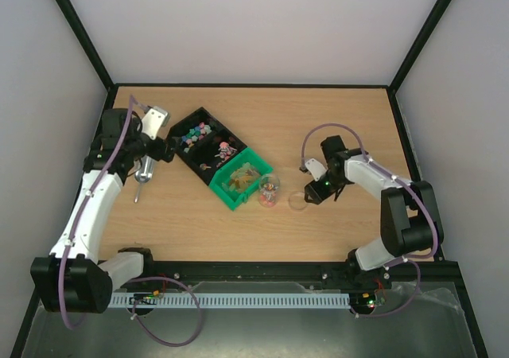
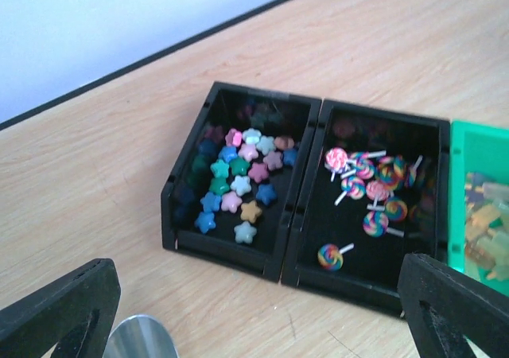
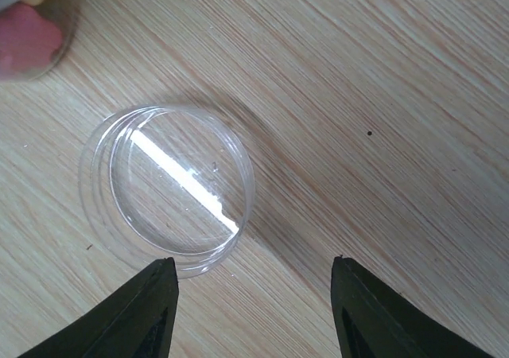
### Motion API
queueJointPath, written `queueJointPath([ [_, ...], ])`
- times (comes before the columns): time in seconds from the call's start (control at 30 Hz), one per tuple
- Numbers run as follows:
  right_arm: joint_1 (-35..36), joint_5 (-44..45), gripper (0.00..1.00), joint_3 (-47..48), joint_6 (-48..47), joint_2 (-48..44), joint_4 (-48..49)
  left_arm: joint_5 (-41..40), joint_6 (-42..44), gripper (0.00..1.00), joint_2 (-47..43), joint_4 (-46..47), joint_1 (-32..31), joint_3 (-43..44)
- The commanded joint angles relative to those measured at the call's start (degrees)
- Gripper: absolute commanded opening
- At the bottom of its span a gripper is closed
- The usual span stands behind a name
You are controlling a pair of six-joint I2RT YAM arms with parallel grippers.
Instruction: Pack the candies
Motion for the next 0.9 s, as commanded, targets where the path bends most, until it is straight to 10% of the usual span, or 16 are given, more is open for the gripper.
queueJointPath([
  [0.0, 1.63, 4.3, 0.54, -0.76, 1.64, 0.17, 1.34, 2.56, -6.25, 0.99, 0.48, 3.3, -0.49, 1.96],
  [0.4, 6.68, 9.22, 0.37, 0.61, 4.93, 4.83, 3.54, -2.0, -7.23, 0.99, 2.14, 4.96, -2.18, 3.98],
  [0.63, 6.86, 11.03, 0.03, 0.59, 5.76, 6.86, 4.74, 1.33, -5.6, 0.99, 3.0, 3.85, -2.54, 4.31],
  [0.87, 0.99, 1.63, 0.01, 5.95, 6.75, 3.22, 3.05, 11.08, -5.52, 0.99, 3.26, 2.32, -2.99, 6.58],
])
